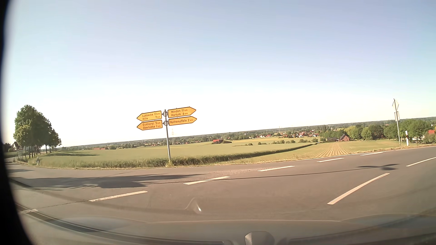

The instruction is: Follow the waypoints while adhering to traffic rules and regulations

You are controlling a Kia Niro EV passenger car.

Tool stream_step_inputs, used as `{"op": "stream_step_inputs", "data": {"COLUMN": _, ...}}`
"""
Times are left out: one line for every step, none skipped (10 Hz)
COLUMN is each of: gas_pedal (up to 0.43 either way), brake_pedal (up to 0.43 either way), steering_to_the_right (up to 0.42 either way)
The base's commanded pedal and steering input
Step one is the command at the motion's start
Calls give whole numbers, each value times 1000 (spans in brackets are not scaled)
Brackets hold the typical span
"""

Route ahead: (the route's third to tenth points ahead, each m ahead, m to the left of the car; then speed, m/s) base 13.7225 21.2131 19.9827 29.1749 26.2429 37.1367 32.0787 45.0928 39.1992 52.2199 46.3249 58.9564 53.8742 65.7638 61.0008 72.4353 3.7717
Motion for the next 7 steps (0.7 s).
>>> {"op": "stream_step_inputs", "data": {"gas_pedal": 248, "brake_pedal": 6, "steering_to_the_right": -323}}
{"op": "stream_step_inputs", "data": {"gas_pedal": 248, "brake_pedal": 6, "steering_to_the_right": -356}}
{"op": "stream_step_inputs", "data": {"gas_pedal": 260, "brake_pedal": 6, "steering_to_the_right": -374}}
{"op": "stream_step_inputs", "data": {"gas_pedal": 260, "brake_pedal": 6, "steering_to_the_right": -391}}
{"op": "stream_step_inputs", "data": {"gas_pedal": 260, "brake_pedal": 6, "steering_to_the_right": -401}}
{"op": "stream_step_inputs", "data": {"gas_pedal": 260, "brake_pedal": 6, "steering_to_the_right": -410}}
{"op": "stream_step_inputs", "data": {"gas_pedal": 268, "brake_pedal": 6, "steering_to_the_right": -411}}
